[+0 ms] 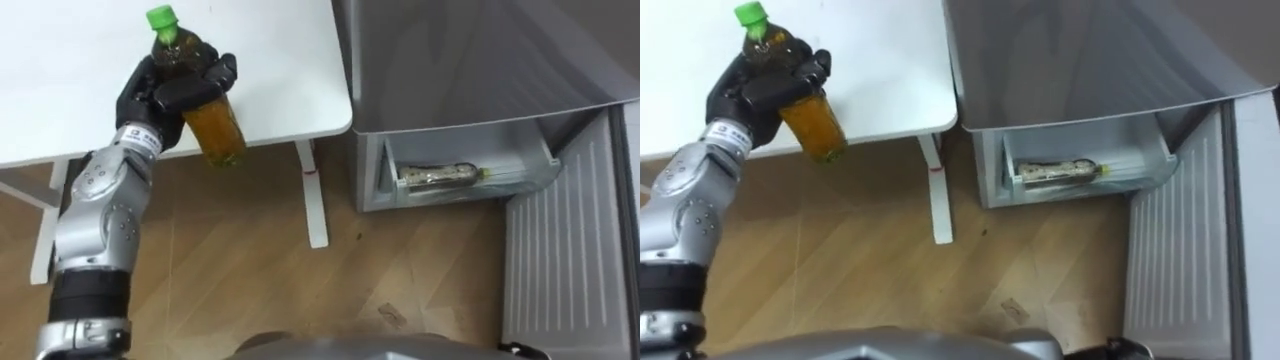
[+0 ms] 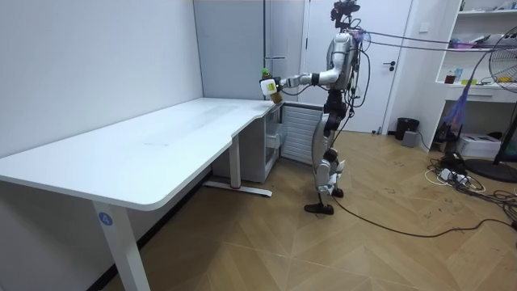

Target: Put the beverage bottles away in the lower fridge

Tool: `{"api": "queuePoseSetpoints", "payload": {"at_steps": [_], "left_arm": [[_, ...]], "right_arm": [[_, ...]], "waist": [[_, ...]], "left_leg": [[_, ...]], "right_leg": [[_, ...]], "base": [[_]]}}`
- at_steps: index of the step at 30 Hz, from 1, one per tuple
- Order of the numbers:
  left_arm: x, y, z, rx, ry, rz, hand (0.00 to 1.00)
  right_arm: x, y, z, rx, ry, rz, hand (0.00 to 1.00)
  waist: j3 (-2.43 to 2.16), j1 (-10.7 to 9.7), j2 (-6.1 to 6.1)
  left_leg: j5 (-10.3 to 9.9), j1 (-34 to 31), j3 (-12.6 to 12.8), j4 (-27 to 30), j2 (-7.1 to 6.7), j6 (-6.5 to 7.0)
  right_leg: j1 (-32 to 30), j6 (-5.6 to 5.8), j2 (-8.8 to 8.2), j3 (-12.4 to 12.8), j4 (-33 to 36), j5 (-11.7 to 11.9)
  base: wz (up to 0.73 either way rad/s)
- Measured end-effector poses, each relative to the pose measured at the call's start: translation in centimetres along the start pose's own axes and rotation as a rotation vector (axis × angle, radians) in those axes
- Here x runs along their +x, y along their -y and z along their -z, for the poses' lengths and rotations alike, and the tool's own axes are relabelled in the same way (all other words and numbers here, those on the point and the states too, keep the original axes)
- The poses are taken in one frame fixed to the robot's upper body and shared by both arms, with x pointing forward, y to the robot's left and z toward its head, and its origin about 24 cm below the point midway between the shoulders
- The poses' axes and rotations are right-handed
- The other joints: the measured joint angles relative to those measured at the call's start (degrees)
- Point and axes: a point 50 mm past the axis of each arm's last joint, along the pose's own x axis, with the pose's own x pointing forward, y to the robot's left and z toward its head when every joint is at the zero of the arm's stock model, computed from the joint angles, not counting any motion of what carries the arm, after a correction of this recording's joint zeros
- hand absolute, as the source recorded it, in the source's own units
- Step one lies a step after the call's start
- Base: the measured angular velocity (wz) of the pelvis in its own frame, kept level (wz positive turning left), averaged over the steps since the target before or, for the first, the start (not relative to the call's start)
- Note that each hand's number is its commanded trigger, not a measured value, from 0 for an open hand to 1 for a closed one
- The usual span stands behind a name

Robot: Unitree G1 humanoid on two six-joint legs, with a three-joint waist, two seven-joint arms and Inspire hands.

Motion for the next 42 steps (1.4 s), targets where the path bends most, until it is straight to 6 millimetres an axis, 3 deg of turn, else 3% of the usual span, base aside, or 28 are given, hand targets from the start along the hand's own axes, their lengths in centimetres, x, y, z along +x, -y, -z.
{"api": "queuePoseSetpoints", "payload": {"at_steps": [5,14,25,29,33,36,42], "left_arm": [[-0.6,0.5,-0.1,0.004,0.014,0.015,1.0],[-1.3,1.9,-1.7,0.047,0.093,0.057,1.0],[-1.0,4.9,0.1,0.097,0.032,0.166,1.0],[-1.7,5.8,1.7,0.12,-0.018,0.218,1.0],[-2.1,6.6,2.7,0.122,-0.055,0.255,1.0],[-2.2,6.9,2.9,0.124,-0.061,0.268,1.0],[-2.2,6.8,2.7,0.15,-0.04,0.25,1.0]], "right_arm": [[0.0,-0.5,0.3,0.035,0.004,-0.022,0.0],[0.0,-0.6,0.2,0.01,0.007,-0.035,0.0],[0.0,-0.6,-0.7,-0.109,0.033,-0.029,0.0],[-0.2,-1.1,-3.6,-0.134,0.116,-0.04,0.0],[-1.0,-4.0,-8.0,-0.212,0.304,-0.126,0.0],[-1.5,-5.8,-9.4,-0.252,0.36,-0.194,0.0],[-2.1,-7.2,-9.6,-0.281,0.417,-0.276,0.0]], "waist": [[-0.23,0.09,-0.96],[-0.23,0.5,-1.08],[-0.06,2.65,-1.08],[0.02,3.27,-1.08],[0.35,3.26,-1.59],[0.46,3.31,-1.78],[0.49,3.2,-1.91]], "left_leg": [[0.0,-1.1,-0.79,0.7,-0.12,-0.01],[-0.01,-1.69,-1.11,0.85,-0.02,-0.03],[0.01,-1.98,-1.45,0.76,-0.07,-0.06],[0.11,-1.75,-1.43,0.82,-0.08,-0.11],[0.17,-1.56,-1.44,0.95,-0.03,-0.15],[0.16,-1.63,-1.46,1.02,-0.09,-0.15],[0.16,-1.71,-1.25,0.97,-0.05,-0.15]], "right_leg": [[0.12,-0.05,0.06,-1.2,-0.75,0.03],[0.19,-0.16,0.06,-3.4,-0.66,0.12],[0.39,-0.18,0.09,-3.82,-0.53,0.13],[0.27,-0.18,0.08,-3.73,-0.52,0.13],[0.7,-0.18,0.13,-4.08,-0.65,0.13],[0.78,-0.18,0.08,-4.33,-0.65,0.13],[0.57,-0.17,0.03,-4.33,-0.57,0.13]], "base": [[0.12],[0.09],[0.0],[0.0],[0.04],[0.07],[-0.01]]}}
